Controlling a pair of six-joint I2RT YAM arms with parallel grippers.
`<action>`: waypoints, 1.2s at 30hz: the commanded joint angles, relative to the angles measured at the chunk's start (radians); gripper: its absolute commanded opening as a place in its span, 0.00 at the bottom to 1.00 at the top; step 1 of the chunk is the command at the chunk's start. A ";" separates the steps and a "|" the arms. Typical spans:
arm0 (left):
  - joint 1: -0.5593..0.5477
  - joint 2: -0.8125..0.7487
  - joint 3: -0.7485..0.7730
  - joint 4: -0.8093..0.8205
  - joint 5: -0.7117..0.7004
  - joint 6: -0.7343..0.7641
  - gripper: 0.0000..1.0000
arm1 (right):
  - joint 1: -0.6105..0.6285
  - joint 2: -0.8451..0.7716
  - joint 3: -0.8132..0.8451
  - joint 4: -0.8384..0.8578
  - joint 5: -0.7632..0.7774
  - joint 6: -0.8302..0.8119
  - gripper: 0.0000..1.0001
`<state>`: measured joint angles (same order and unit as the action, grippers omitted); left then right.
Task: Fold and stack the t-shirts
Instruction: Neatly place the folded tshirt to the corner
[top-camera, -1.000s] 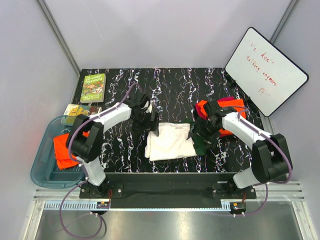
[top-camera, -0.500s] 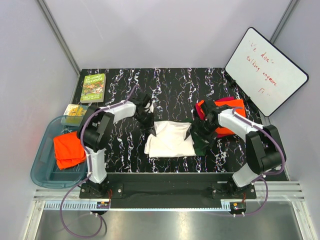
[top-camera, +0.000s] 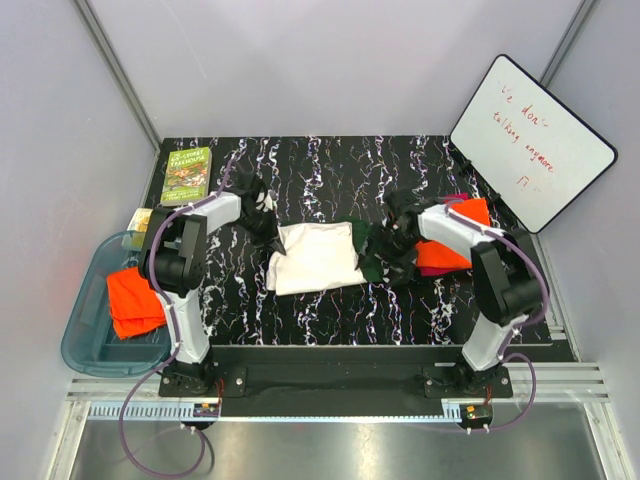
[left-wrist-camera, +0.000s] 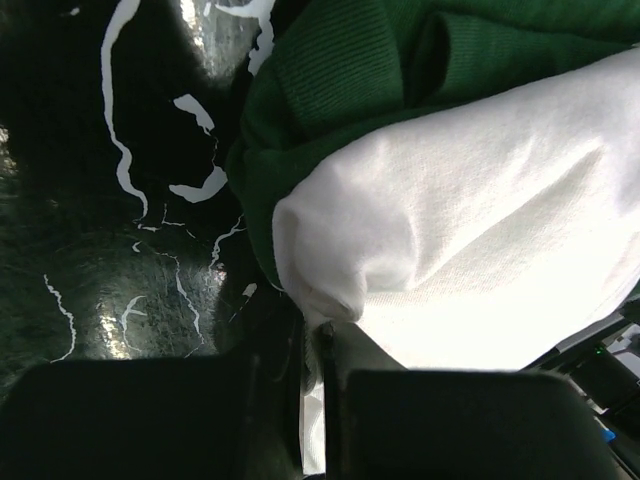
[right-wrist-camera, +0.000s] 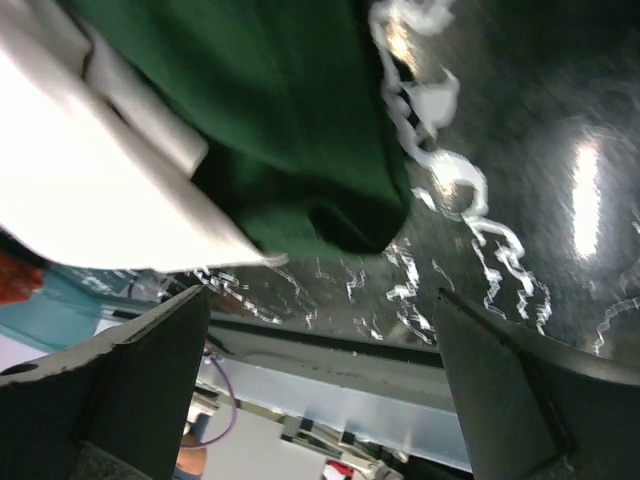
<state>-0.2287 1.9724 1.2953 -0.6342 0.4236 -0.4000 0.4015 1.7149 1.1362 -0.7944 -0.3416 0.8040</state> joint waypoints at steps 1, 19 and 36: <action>-0.001 0.011 0.006 0.008 -0.082 0.041 0.00 | 0.036 0.113 0.094 0.055 0.012 -0.054 1.00; -0.001 0.048 0.051 -0.015 -0.062 0.053 0.00 | 0.059 0.396 0.304 0.073 0.004 -0.117 0.95; -0.001 0.013 0.067 -0.048 -0.049 0.066 0.14 | 0.100 0.387 0.444 -0.043 0.110 -0.244 0.02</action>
<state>-0.2302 1.9965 1.3422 -0.6842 0.4145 -0.3626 0.4839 2.1654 1.5616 -0.8177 -0.4019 0.6304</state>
